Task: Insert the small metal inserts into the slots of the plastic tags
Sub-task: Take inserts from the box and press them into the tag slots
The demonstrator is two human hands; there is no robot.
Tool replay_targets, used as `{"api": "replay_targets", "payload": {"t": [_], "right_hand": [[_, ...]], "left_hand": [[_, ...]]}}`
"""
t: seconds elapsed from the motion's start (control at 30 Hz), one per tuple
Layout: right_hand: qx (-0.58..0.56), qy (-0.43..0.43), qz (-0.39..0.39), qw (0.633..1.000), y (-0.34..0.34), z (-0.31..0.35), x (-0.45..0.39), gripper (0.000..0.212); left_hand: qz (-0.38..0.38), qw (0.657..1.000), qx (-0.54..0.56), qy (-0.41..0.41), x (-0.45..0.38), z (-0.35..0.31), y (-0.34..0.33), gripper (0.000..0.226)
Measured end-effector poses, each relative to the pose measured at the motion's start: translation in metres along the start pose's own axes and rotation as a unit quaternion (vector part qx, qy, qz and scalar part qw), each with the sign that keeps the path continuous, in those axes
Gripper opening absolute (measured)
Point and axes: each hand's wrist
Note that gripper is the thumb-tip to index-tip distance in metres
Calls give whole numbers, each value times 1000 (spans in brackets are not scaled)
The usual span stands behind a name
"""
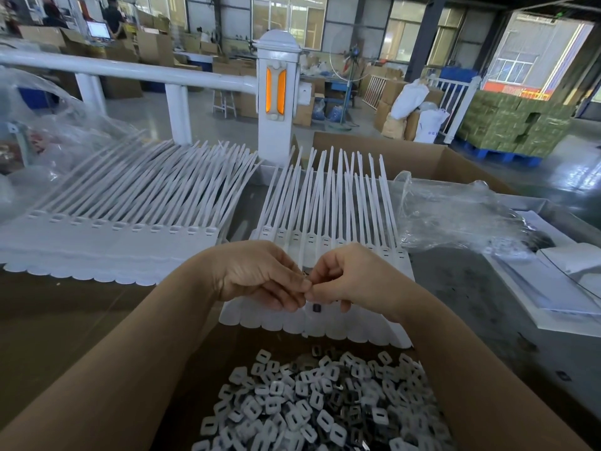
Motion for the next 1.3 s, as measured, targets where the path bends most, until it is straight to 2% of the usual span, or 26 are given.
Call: {"api": "replay_targets", "payload": {"t": [0.3, 0.43, 0.63, 0.87, 1.03, 1.17, 1.3], "right_hand": [[-28, 32, -45, 998, 4, -3, -2, 14], [-23, 38, -44, 998, 6, -3, -2, 17], [-33, 19, -82, 996, 12, -6, -3, 3], [-7, -2, -65, 998, 10, -7, -5, 5], [17, -31, -67, 997, 11, -8, -7, 7], [45, -91, -98, 990, 26, -12, -4, 10], [76, -106, -98, 987, 25, -16, -4, 8]], "left_hand": [[-36, 994, 103, -23, -3, -3, -1, 12], [-59, 993, 98, -26, -4, -3, -1, 18], [-128, 990, 44, -49, -3, -6, -4, 31], [-158, 985, -13, -60, -3, -10, -6, 36], [-165, 982, -48, -72, -5, -9, -9, 30], [-221, 961, -147, -75, -11, -3, -13, 19], [-217, 957, -181, -68, -17, 3, -15, 14]]}}
Point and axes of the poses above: each hand's wrist, its own x-axis away from the middle knuckle, its own y-axis out of the back of the hand, z = x × y, and after that the axes turned 11 degrees about -x, right-handed
